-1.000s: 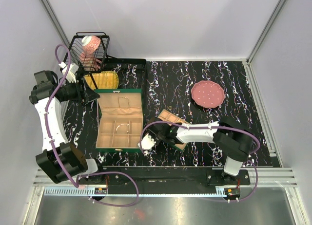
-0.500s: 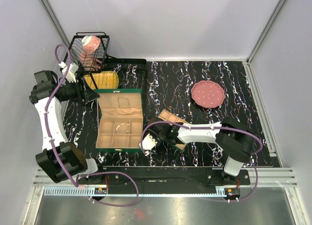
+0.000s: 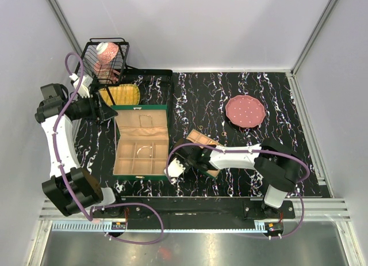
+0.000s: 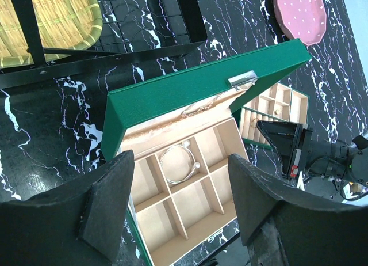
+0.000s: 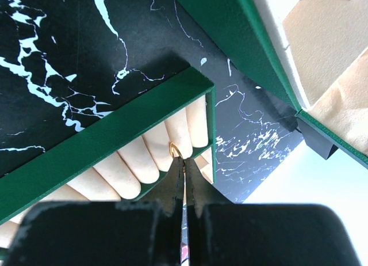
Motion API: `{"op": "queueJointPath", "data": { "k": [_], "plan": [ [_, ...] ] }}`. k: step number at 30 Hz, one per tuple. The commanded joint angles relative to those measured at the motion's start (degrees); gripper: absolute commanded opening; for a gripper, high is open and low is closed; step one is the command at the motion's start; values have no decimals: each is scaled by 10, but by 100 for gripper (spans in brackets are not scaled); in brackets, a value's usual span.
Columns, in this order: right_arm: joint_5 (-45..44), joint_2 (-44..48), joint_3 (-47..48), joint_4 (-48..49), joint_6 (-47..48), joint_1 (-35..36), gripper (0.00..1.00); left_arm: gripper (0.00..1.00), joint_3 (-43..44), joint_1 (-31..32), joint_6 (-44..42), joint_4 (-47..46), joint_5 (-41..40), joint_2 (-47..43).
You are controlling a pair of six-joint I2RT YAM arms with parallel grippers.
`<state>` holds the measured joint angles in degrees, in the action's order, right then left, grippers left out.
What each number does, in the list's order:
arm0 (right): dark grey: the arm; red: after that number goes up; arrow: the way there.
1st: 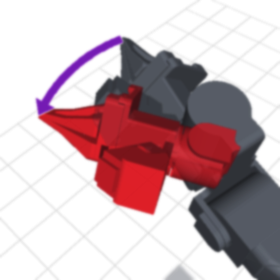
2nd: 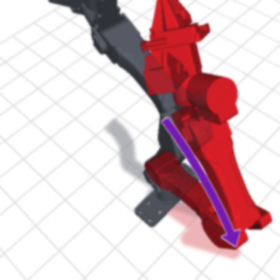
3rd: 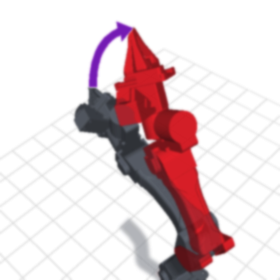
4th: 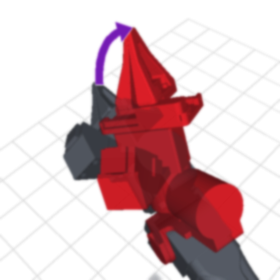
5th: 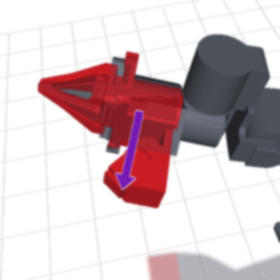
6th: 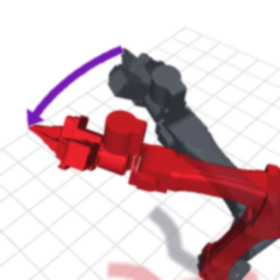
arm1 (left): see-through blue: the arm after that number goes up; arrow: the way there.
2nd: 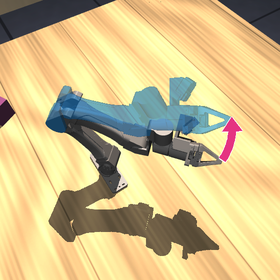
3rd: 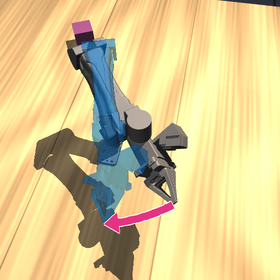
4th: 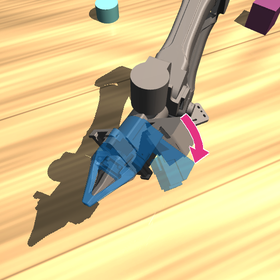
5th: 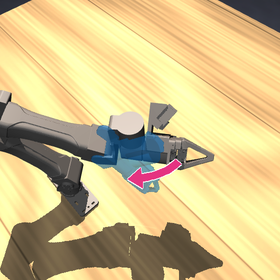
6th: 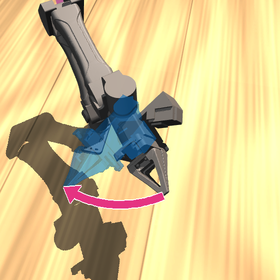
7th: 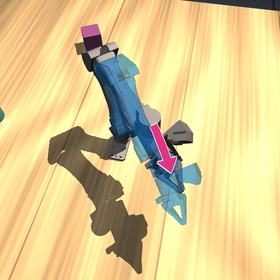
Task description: Organize the mixed jewelry
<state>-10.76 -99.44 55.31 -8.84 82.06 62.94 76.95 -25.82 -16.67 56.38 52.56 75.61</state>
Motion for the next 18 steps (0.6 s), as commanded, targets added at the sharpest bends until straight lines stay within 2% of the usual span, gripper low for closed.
{"op": "queueJointPath", "data": {
  "k": [1, 18],
  "plan": [
    [16, -10, 10, 4, 3, -4, 0, 69, -5, -4, -4, -20, 23, 4],
    [40, -37, 0, 17, 8, -10, 0, 69, -10, -5, -7, -20, 29, 9]
  ]
}}
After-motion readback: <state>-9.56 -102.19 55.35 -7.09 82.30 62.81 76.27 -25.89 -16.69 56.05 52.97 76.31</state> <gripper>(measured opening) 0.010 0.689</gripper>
